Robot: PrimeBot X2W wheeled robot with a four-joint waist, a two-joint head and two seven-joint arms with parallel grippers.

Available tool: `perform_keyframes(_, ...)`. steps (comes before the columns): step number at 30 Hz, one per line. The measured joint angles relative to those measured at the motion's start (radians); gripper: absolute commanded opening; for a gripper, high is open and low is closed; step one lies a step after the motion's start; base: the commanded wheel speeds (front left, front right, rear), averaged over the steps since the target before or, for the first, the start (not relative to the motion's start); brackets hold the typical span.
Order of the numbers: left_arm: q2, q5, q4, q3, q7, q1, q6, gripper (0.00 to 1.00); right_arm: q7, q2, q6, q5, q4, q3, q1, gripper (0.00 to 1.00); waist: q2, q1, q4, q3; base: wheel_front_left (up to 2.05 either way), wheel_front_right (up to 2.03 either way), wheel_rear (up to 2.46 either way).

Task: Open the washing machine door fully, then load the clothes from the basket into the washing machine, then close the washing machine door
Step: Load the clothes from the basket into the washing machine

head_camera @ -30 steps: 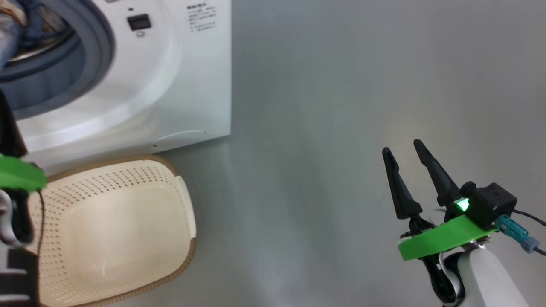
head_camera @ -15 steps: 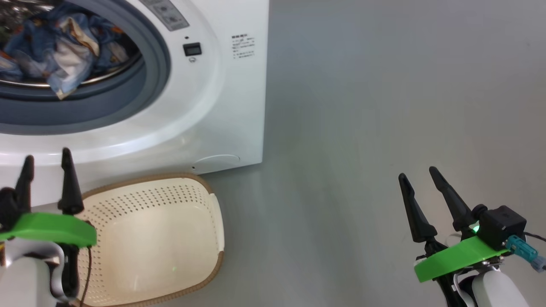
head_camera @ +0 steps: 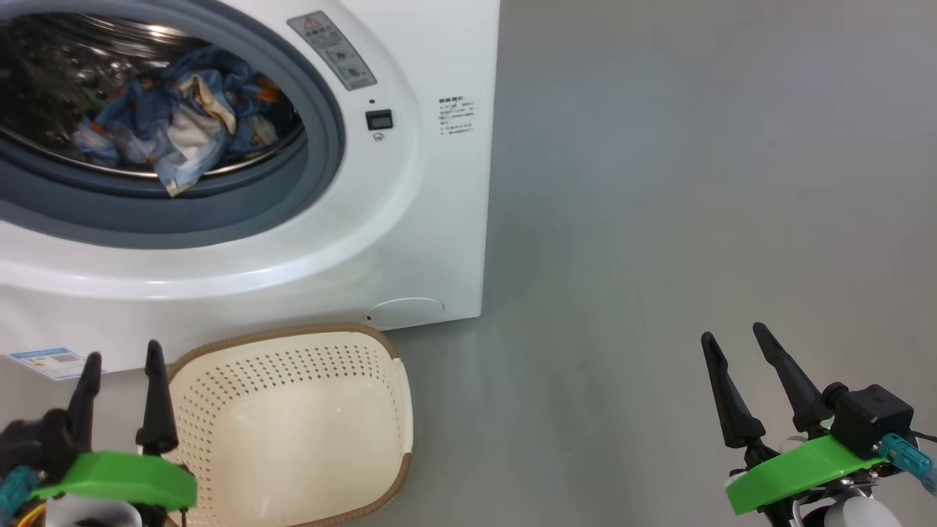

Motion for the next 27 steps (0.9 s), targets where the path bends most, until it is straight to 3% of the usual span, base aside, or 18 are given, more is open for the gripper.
perform_keyframes(14,-0.024,0.000,-0.091,0.003,0.000,0.148,0.000,1.00,0.000,-0.014,0.000,0.002,-0.007,-0.032,0.064,1.00,0.0000,0.0000,0.031,-0.063,0.00,0.00,0.00)
perform_keyframes(27,-0.025,0.000,-0.095,0.006,0.000,0.157,0.000,1.00,0.000,-0.013,0.000,0.002,-0.010,-0.033,0.077,1.00,0.0000,0.0000,0.028,-0.082,0.00,0.00,0.00)
